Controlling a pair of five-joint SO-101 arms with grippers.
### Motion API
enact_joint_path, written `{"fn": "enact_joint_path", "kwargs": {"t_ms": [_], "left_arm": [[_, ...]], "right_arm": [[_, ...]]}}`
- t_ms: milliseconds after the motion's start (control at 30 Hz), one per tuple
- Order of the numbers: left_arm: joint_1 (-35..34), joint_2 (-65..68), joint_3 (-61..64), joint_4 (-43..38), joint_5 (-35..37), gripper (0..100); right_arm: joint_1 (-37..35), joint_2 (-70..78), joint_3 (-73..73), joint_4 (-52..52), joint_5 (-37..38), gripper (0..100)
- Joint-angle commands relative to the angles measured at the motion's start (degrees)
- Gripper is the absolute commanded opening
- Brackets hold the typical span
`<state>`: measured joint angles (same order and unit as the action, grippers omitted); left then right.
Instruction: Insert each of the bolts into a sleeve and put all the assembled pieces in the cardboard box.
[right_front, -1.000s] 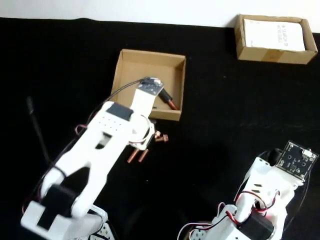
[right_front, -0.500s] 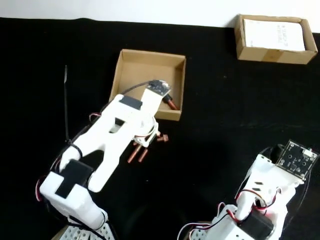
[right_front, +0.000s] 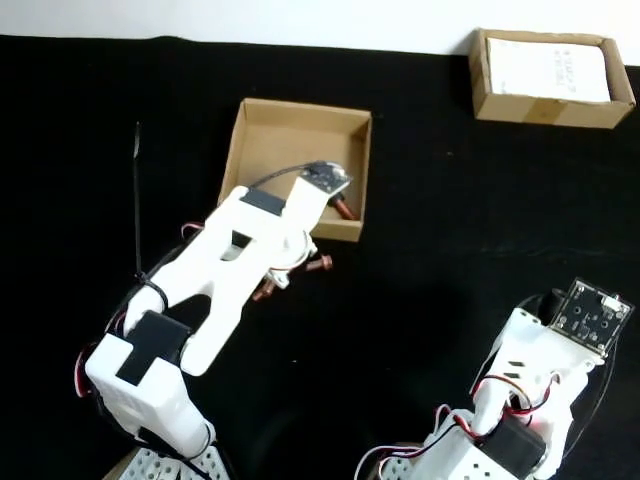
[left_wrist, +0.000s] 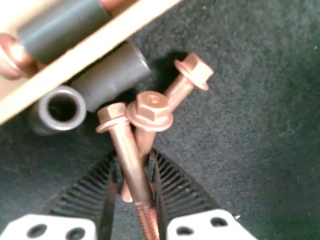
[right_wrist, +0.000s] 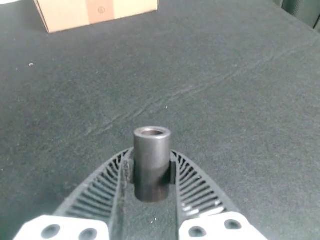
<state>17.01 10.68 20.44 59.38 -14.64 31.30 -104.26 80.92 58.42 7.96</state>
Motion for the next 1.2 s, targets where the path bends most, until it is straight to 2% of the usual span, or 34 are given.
{"fn": "enact_joint_path", "kwargs": {"t_ms": [0, 133, 467, 700, 800, 933, 1167], "left_arm": [[-1.1, -0.4, -1.3, -1.1, -0.4, 1], [-0.8, -0.6, -3.4, -0.2, -0.3, 1], [-0.7, -0.6, -15.2, 17.1, -0.1, 1], [-0.3, 0.0, -15.3, 19.8, -0.1, 2], [0.8, 0.0, -15.3, 21.7, 0.4, 12], [0.9, 0.0, -15.3, 21.5, 5.0, 22], [-0.5, 0.1, -15.3, 21.9, 4.8, 19]], "right_arm": [[0.1, -0.2, -0.2, -1.4, 0.6, 0.6], [-1.7, -0.1, -0.1, -1.1, 0.4, 0.6], [-2.0, -0.1, -0.2, -1.1, 0.5, 0.6], [-2.0, -0.1, -0.2, -1.1, 0.6, 0.6], [-2.0, -0.1, -0.2, -1.0, 0.6, 0.6], [-1.8, -0.1, -0.2, -1.0, 0.6, 0.6], [-1.7, -0.3, -0.2, -1.0, 0.6, 0.6]]}}
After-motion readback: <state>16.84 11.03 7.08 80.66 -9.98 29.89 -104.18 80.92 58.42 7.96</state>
